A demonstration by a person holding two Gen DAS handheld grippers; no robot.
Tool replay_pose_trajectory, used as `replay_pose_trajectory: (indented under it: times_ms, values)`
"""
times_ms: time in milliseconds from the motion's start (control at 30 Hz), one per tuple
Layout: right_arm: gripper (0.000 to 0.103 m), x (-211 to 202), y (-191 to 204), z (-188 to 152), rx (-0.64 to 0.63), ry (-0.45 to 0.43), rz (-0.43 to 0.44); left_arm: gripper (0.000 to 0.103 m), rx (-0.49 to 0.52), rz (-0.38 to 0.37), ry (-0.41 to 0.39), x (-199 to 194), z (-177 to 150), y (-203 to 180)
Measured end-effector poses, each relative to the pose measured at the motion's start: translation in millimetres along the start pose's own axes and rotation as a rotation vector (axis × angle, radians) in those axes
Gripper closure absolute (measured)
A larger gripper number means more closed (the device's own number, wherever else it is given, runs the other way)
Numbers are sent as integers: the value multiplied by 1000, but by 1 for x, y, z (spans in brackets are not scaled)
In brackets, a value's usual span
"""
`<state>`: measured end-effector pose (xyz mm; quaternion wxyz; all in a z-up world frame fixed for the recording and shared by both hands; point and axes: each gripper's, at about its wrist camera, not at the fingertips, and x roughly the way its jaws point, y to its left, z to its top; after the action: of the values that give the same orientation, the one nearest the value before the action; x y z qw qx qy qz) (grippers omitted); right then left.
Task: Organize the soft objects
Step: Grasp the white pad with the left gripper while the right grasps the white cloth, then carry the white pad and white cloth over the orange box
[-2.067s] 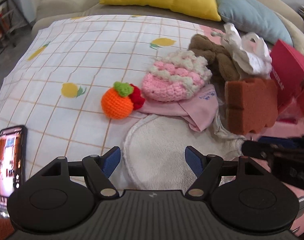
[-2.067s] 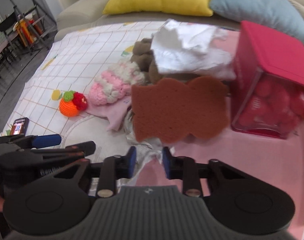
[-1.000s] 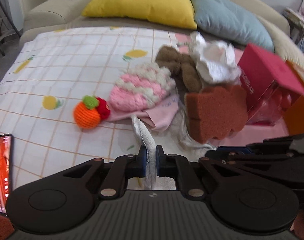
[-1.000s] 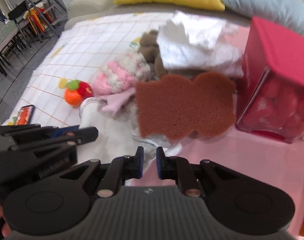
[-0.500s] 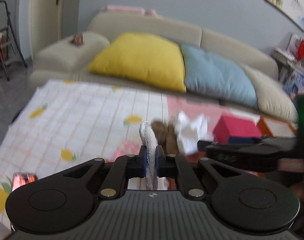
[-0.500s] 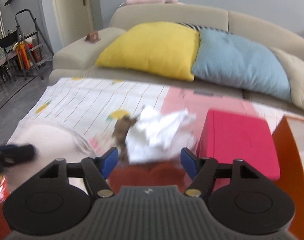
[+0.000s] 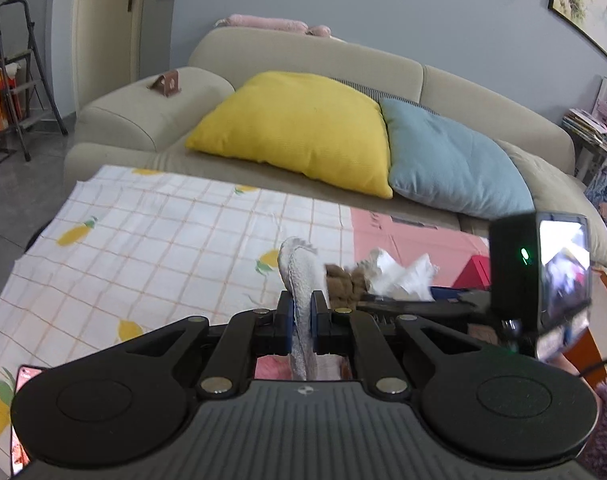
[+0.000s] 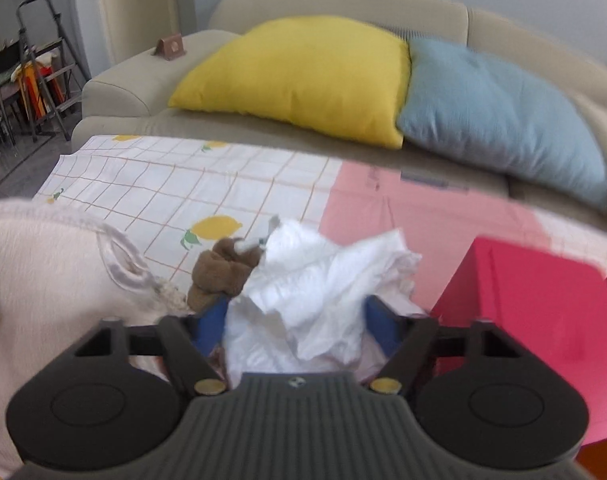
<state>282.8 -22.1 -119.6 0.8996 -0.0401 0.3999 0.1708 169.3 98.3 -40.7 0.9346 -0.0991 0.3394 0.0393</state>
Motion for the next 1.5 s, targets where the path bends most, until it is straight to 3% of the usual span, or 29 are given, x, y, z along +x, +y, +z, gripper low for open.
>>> replay_pose_trajectory:
  times_ms: [167, 267, 467, 767, 933, 1167, 1500]
  values:
    - [78, 5, -14, -7, 88, 58, 35, 94, 19, -22, 23, 0, -7, -6]
    - [87, -4, -21, -8, 99, 39, 60, 94, 24, -27, 27, -2, -8, -8]
    - [91, -45, -33, -2, 112, -32, 124, 94, 31, -22, 15, -12, -8, -12]
    - [91, -130, -49, -2, 169, -142, 224, 94, 43, 7, -83, -52, 5, -17]
    - [91, -183, -55, -19, 202, -195, 278, 94, 61, -39, -116, -81, 7, -30]
    - [91, -250, -60, -62, 164, -241, 268, 94, 107, -131, -107, -115, -3, -60]
    - [90, -307, -100, -123, 125, -288, 143, 94, 286, -261, -78, -137, -26, -135]
